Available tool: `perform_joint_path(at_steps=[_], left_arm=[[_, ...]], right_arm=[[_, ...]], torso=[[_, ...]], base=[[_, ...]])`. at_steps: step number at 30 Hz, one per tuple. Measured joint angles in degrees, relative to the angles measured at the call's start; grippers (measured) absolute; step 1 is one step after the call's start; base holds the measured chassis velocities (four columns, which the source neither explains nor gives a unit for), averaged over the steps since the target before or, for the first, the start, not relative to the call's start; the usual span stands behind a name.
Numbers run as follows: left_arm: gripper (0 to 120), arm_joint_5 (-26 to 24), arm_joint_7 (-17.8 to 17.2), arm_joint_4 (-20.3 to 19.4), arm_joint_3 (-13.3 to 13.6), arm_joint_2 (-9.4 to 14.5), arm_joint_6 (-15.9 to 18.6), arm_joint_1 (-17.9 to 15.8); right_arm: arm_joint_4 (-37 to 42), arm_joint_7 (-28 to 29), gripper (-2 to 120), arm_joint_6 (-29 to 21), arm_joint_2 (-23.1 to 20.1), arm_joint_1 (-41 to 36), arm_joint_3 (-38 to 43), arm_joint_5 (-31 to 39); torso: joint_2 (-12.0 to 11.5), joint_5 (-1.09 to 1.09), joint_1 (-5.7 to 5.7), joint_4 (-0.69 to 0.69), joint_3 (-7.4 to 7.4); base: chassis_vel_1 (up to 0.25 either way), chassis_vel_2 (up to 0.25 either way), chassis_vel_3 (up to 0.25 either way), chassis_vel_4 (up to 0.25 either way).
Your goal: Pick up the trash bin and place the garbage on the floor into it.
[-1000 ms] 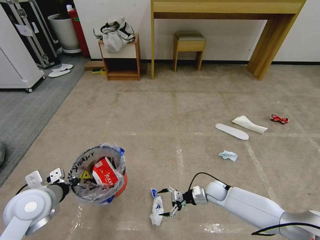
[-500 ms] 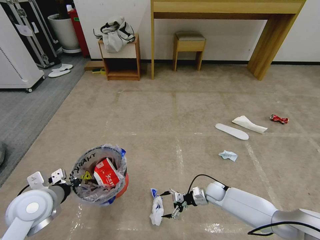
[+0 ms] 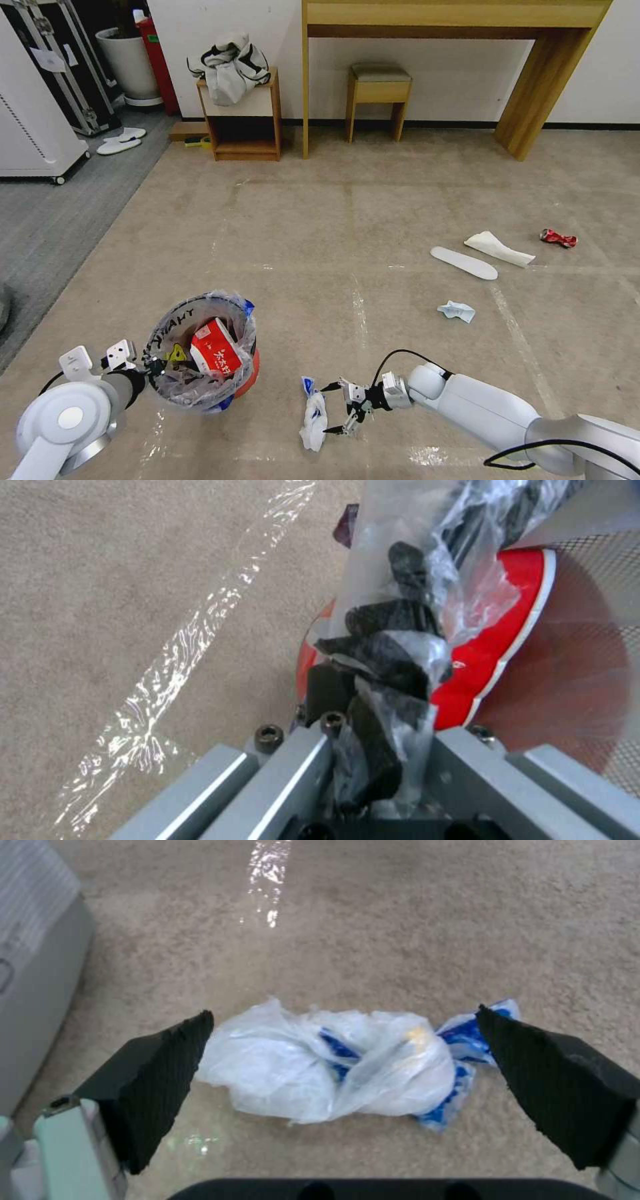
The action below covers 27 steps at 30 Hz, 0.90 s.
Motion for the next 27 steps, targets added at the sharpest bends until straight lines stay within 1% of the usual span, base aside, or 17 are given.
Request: perform_joint_path(at_steps=[3,4,5,7,8,11,13,20,27], left_arm=[[0,0.0,0.0,0.0,0.0,0.0,0.0,0.0],[0,-0.1,0.0,-0.1,-0.1,0.2,0.0,0.0],[0,-0.1,0.0,-0.1,-0.1,0.2,0.0,0.0],[0,-0.1,0.0,-0.3,-0.2,0.2,0.0,0.1],[0,-0.1,0.1,-0.3,-0.2,0.2,0.0,0.2],[0,0.0,0.2,-0.3,-0.2,0.1,0.0,0.2],[0,0.2,0.3,-0.3,-0.1,0.1,0.0,0.2],[0,0.2,0.3,-0.3,-0.1,0.3,0.0,0.0],[0,0.3,0.3,-0.4,-0.1,0.2,0.0,0.2]], right_arm=[[-1.1,-0.2,100,0.2,1.0,0.2,0.1,0.1],[-3.1,-0.5,100,0.9,3.0,0.7,0.5,0.0],[-3.1,-0.5,100,0.9,3.0,0.7,0.5,0.0],[-4.7,-0.6,100,1.1,4.7,1.1,0.5,0.0],[-5.8,-0.8,100,1.4,5.7,1.6,0.5,0.0],[-6.6,-1.2,100,1.5,6.6,1.8,0.5,0.1],[-8.3,-2.2,100,1.8,8.1,2.3,0.5,0.5],[-8.6,-2.8,100,1.7,9.1,2.1,0.4,0.7],[-7.9,-2.7,100,1.5,9.1,1.1,0.3,0.7]], torso=[[0.0,0.00,0.00,0.00,0.00],[0.0,0.00,0.00,0.00,0.00],[0.0,0.00,0.00,0.00,0.00],[0.0,0.02,0.00,0.01,0.00],[0.0,-0.01,0.00,0.01,0.00],[0.0,0.00,0.00,0.01,0.00],[0.0,0.00,0.00,0.01,0.00],[0.0,0.00,0.00,0.00,0.00],[0.0,0.01,0.00,0.00,0.00]], base=[[0.000,0.000,0.000,0.000],[0.000,0.000,0.000,0.000],[0.000,0.000,0.000,0.000],[0.000,0.000,0.000,0.000],[0.000,0.000,0.000,0.000],[0.000,0.000,0.000,0.000],[0.000,0.000,0.000,0.000],[0.000,0.000,0.000,0.000],[0.000,0.000,0.000,0.000]])
